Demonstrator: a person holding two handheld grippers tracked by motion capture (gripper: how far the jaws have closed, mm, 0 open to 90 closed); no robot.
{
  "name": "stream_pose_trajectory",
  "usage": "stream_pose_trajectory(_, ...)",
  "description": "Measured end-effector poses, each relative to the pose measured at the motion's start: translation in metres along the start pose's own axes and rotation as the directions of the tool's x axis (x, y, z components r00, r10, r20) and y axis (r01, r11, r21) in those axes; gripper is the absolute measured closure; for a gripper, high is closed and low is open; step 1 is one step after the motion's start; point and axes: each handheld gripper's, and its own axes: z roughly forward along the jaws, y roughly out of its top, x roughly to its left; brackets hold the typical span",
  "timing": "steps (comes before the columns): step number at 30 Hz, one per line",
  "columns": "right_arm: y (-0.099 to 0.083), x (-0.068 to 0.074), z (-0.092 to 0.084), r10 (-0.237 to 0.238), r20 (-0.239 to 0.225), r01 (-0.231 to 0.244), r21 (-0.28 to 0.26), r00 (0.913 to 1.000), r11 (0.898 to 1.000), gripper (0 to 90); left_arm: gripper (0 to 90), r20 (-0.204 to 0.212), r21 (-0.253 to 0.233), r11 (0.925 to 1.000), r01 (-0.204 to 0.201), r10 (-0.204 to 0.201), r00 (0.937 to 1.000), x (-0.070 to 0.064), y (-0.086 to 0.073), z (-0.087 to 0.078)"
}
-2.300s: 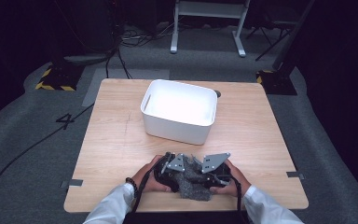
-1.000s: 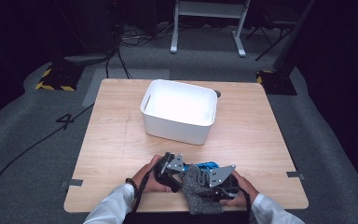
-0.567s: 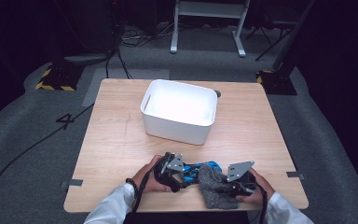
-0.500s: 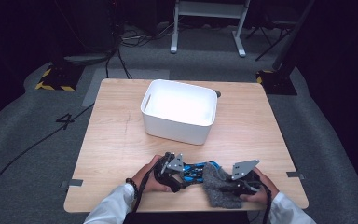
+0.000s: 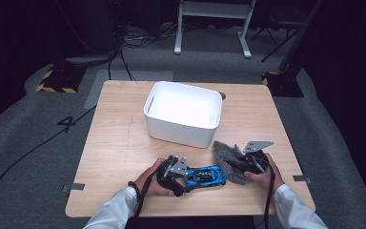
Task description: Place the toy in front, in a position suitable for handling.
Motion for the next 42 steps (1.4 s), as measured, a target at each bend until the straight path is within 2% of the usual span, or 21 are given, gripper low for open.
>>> stream_pose_trajectory(3,0.011,0.005,0.011,-0.046,-0.009,0.046,0.017,0.9989,0.999,73.0,25.0,-0.001,0.0,1.0,0.001,-0.001,1.0,0.0,0.0,0.0)
stream_pose_trajectory(5,0.016,0.007,0.014,-0.089,-0.04,0.09,0.036,0.9952,0.995,73.7,24.7,-0.008,0.003,1.0,0.008,-0.008,0.9999,0.0,0.0,0.0)
stream_pose_trajectory(6,0.016,0.007,0.014,-0.089,-0.04,0.09,0.036,0.9952,0.995,73.7,24.5,-0.008,0.003,1.0,0.008,-0.008,0.9999,0.0,0.0,0.0)
stream_pose_trajectory(7,0.014,0.007,0.013,-0.109,-0.073,0.112,0.038,0.9914,0.993,74.5,24.2,-0.02,0.005,0.9998,0.019,-0.019,0.9996,0.0,-0.001,-0.001)
stream_pose_trajectory(10,0.013,0.008,0.011,-0.13,-0.089,0.134,0.046,0.9875,0.99,75.1,22.9,-0.034,0.002,0.9995,0.031,-0.031,0.9989,0.002,-0.001,-0.001)
stream_pose_trajectory(11,0.011,0.011,0.008,-0.158,-0.106,0.165,0.06,0.9817,0.984,75.6,22.5,-0.05,0.005,0.9989,0.046,-0.045,0.9977,0.004,-0.002,-0.002)
stream_pose_trajectory(12,0.011,0.011,0.008,-0.158,-0.106,0.165,0.06,0.9817,0.984,75.6,22.7,-0.05,0.005,0.9989,0.046,-0.045,0.9977,0.004,-0.002,-0.002)
stream_pose_trajectory(14,0.007,0.014,0.002,-0.186,-0.132,0.197,0.073,0.9735,0.978,75.8,23.3,-0.063,0.001,0.9982,0.059,-0.059,0.9963,0.006,-0.004,-0.004)
stream_pose_trajectory(18,0.002,0.016,-0.004,-0.204,-0.163,0.218,0.075,0.9653,0.973,75.6,28.1,-0.051,-0.004,0.9988,0.048,-0.049,0.9975,0.007,-0.004,-0.004)
stream_pose_trajectory(21,0.003,0.016,-0.004,-0.202,-0.158,0.216,0.078,0.9665,0.973,75.1,26.3,-0.045,-0.002,0.9989,0.047,-0.047,0.9979,0.008,-0.003,-0.003)
stream_pose_trajectory(22,0.005,0.017,-0.002,-0.207,-0.14,0.22,0.089,0.9683,0.971,74.5,19.3,-0.062,0.012,0.9979,0.064,-0.063,0.9961,0.011,-0.001,-0.001)
stream_pose_trajectory(24,0.007,0.017,-0.001,-0.207,-0.13,0.22,0.093,0.9696,0.971,74.4,12.8,-0.061,0.021,0.9977,0.065,-0.064,0.9961,0.012,-0.001,-0.001)
stream_pose_trajectory(26,0.008,0.017,0.001,-0.202,-0.124,0.214,0.09,0.9715,0.973,74.0,7.4,-0.056,0.029,0.9981,0.055,-0.053,0.997,0.016,0.0,0.001)
stream_pose_trajectory(27,0.009,0.016,0.003,-0.19,-0.117,0.201,0.087,0.9748,0.976,73.8,4.7,-0.035,0.043,0.9982,0.041,-0.039,0.9986,0.022,0.003,0.004)
stream_pose_trajectory(30,0.012,0.016,0.006,-0.19,-0.109,0.2,0.087,0.9757,0.976,73.7,0.0,-0.023,0.057,0.9981,0.026,-0.025,0.9994,0.024,0.006,0.007)
stream_pose_trajectory(34,0.015,0.015,0.009,-0.174,-0.093,0.182,0.08,0.9803,0.98,73.0,1.3,0.002,0.059,0.9982,-0.002,0.002,1.0,0.023,0.007,0.008)
stream_pose_trajectory(37,0.016,0.016,0.012,-0.165,-0.084,0.171,0.073,0.9828,0.983,72.2,3.3,0.033,0.053,0.9979,-0.037,0.035,0.9988,0.014,0.013,0.014)
stream_pose_trajectory(39,0.02,0.022,0.015,-0.186,-0.07,0.192,0.082,0.9799,0.978,72.2,0.9,0.03,0.068,0.9972,-0.033,0.031,0.9991,0.012,0.017,0.018)
stream_pose_trajectory(40,0.021,0.023,0.015,-0.194,-0.061,0.199,0.092,0.979,0.976,72.3,4.2,0.014,0.05,0.9985,-0.02,0.019,0.9997,0.014,0.016,0.014)
stream_pose_trajectory(41,0.022,0.024,0.014,-0.201,-0.052,0.206,0.097,0.9781,0.974,72.3,12.4,0.023,0.028,0.9995,-0.015,0.014,0.9996,0.016,0.013,0.011)
stream_pose_trajectory(42,0.021,0.024,0.013,-0.2,-0.05,0.205,0.097,0.9784,0.974,72.3,15.3,0.027,0.024,0.9995,-0.023,0.022,0.9994,0.017,0.01,0.009)
